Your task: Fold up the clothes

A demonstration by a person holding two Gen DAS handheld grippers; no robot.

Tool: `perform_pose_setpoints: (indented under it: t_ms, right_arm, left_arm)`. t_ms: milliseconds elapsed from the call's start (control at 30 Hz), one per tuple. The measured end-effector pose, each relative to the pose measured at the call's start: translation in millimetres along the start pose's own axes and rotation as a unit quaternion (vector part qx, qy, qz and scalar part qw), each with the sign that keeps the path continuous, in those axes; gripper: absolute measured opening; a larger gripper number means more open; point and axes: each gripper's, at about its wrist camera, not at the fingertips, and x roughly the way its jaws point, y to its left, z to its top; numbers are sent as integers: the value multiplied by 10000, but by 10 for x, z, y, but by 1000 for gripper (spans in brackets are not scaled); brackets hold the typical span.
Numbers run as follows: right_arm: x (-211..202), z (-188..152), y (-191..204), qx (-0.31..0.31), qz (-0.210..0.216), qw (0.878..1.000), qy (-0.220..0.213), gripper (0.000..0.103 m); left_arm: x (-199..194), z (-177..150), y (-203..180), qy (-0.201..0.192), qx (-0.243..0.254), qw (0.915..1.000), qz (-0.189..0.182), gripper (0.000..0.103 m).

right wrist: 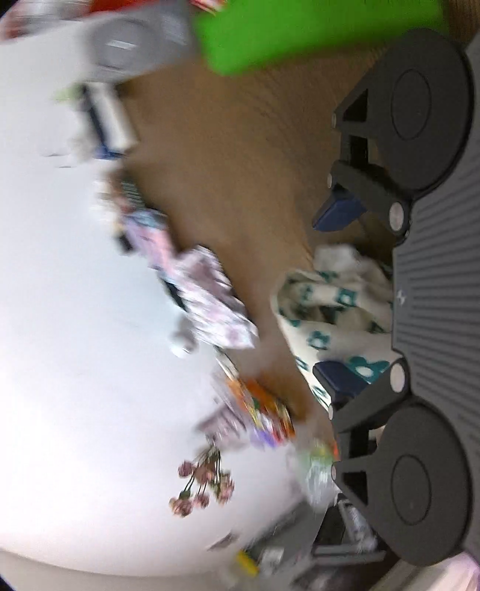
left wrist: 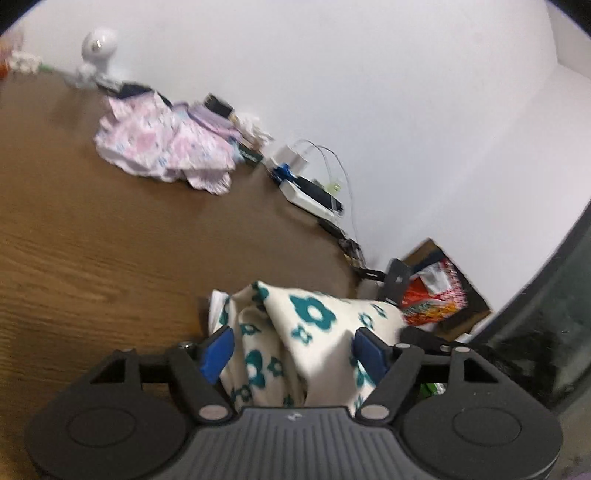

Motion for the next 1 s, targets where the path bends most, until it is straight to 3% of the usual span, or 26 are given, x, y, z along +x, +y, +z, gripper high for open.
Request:
perform_pose_setpoints:
  t_ms: [67, 133, 167, 200, 333, 500, 533, 600, 700, 800, 933, 1000]
  right_arm:
    - [32, -46, 100, -86, 73, 9999, 44, 61]
    - [76, -94, 196, -145, 179, 9997, 118, 37]
    - [162, -104, 174, -20, 125, 9997, 193, 29]
    - [261, -112, 138, 135, 51, 9995, 275, 28]
    - [523, -112, -16, 689, -105, 9963, 493, 27]
    - [351, -86, 85, 370, -329, 9979, 409, 33]
    - [272, -67, 110, 317, -337, 9985, 301, 37]
    - [204, -10, 224, 58, -377, 9992, 130, 58]
    - [358, 5, 333, -337, -583, 9972, 332, 53]
    - [523, -105, 345, -603, -746, 9944, 445, 46]
    - [645, -117, 246, -478, -795, 9941, 569, 47]
    - [645, -81, 207, -368, -754, 9948, 574, 53]
  left_arm:
    - [9, -33, -125, -161, 246, 9985, 455, 73]
    - [-5, -93, -242, -324, 568, 9939, 883, 73]
    - [15, -118, -280, -364, 663, 9915, 1057, 73]
    - [57, -137, -281, -356, 641, 9905, 1163, 71]
    - [244, -153, -195, -341, 482, 9887, 1376, 75]
    - [224, -79, -232, -377, 377, 9891, 1375, 74]
    - [188, -61, -266, -409, 421, 9889, 1363, 74]
    - [174, -33, -312, -452, 509, 9873, 1433, 76]
    - [238, -44, -322, -441, 621, 9846, 1576, 75]
    - [348, -128, -307, -397, 908, 9799, 1733, 65]
    - [396, -128, -118, -360, 431, 9870, 1508, 66]
    - [394, -113, -42, -377, 176, 9893, 1401, 68]
